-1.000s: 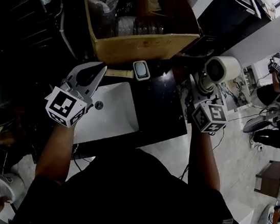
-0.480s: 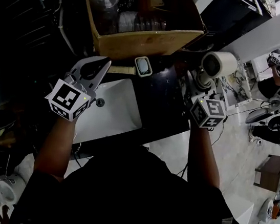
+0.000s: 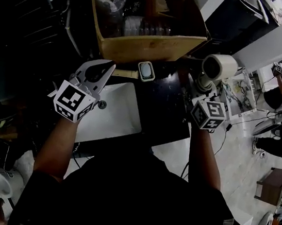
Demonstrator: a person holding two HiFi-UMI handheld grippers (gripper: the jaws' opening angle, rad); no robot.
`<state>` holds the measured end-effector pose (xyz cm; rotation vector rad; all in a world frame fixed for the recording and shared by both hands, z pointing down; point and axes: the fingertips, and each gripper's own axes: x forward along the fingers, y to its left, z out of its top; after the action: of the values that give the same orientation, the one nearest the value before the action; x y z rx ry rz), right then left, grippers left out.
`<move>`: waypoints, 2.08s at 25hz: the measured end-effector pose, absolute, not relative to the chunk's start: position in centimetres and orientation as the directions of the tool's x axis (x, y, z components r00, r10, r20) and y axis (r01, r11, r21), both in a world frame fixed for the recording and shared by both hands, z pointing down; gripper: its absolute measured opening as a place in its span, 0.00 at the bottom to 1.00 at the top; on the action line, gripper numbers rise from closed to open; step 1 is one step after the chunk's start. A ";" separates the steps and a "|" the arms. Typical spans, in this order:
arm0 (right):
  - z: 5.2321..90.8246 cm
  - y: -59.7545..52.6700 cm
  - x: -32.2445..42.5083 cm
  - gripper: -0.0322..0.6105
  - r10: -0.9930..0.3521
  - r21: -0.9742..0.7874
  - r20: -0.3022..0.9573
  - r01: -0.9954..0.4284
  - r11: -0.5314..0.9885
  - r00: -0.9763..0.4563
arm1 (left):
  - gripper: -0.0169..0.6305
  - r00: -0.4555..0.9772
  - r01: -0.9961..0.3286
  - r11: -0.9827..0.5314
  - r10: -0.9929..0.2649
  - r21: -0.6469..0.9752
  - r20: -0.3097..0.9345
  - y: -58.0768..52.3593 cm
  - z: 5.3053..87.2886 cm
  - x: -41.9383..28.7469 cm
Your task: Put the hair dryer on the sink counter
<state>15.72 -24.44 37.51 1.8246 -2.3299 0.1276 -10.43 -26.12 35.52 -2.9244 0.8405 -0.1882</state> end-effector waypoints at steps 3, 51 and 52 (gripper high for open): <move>38.0 -25.0 16.3 0.32 -0.947 0.030 0.192 -0.963 0.269 -0.259 | 0.05 0.817 -0.557 -0.822 -0.568 -0.119 0.104 -26.2 35.5 -10.2; 67.7 -29.5 18.7 0.31 -0.564 -0.133 0.759 -0.925 0.355 -0.325 | 0.05 0.672 -0.728 -0.685 -0.719 -0.019 0.179 -24.7 40.2 -9.2; 68.4 -29.4 18.6 0.31 -0.549 -0.133 0.771 -0.925 0.355 -0.322 | 0.05 0.671 -0.729 -0.684 -0.719 -0.018 0.180 -24.7 40.3 -9.2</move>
<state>18.64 -29.42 68.41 1.2780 -1.9922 0.7708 -9.19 -24.70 40.30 -2.9221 1.2675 -0.2764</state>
